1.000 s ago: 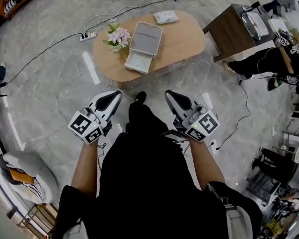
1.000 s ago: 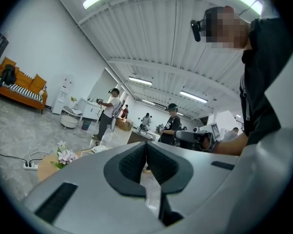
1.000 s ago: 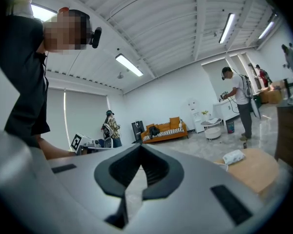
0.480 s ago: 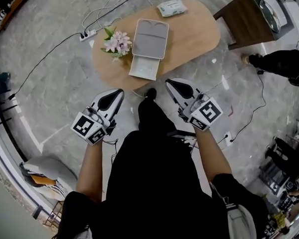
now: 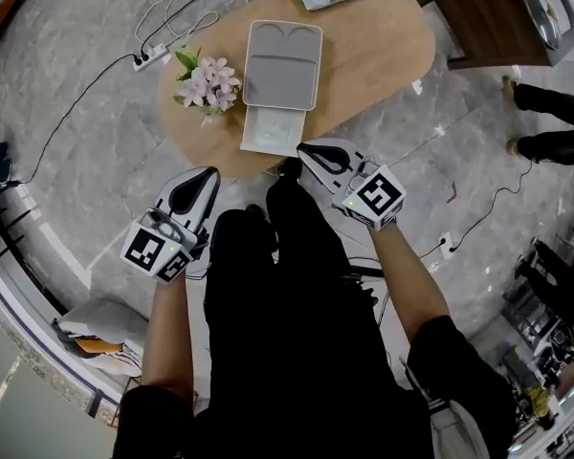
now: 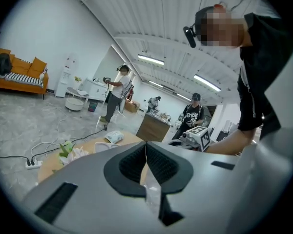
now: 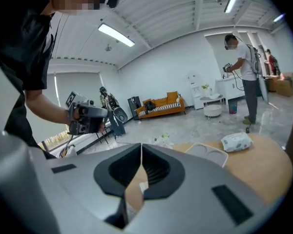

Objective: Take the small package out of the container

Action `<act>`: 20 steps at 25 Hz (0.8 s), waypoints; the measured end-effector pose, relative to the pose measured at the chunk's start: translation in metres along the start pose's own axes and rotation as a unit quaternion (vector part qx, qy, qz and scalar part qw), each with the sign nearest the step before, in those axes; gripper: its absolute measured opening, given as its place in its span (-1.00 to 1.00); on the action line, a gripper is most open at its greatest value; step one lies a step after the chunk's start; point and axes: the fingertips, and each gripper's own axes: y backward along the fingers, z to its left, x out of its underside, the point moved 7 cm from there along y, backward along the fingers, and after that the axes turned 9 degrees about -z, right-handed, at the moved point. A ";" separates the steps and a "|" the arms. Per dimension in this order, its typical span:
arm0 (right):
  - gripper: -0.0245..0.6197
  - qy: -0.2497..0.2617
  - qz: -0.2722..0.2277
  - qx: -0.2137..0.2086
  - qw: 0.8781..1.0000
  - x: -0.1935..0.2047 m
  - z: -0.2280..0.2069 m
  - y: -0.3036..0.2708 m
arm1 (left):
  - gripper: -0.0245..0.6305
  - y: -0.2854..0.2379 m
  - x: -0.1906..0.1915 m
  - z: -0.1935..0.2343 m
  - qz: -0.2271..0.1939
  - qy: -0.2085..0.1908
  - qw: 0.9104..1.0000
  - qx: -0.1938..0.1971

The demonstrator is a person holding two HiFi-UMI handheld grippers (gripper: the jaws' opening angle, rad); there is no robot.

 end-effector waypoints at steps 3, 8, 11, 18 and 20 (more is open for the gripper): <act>-0.88 -0.018 0.032 0.012 0.999 0.034 -0.013 -0.016 | -0.87 -0.008 0.013 0.023 0.010 0.013 1.000 0.002; -0.78 -0.033 0.096 0.031 0.994 0.077 -0.033 -0.041 | -0.87 -0.034 0.035 0.066 0.027 0.041 0.999 0.024; -0.76 -0.039 0.119 0.047 0.991 0.098 -0.044 -0.055 | -0.87 -0.045 0.050 0.087 0.049 0.056 0.996 0.049; -0.53 -0.030 0.162 0.069 0.984 0.146 -0.056 -0.094 | -0.87 -0.052 0.083 0.118 0.085 0.078 0.989 0.097; -0.54 -0.027 0.177 0.071 0.981 0.158 -0.059 -0.106 | -0.87 -0.051 0.092 0.125 0.089 0.086 0.987 0.098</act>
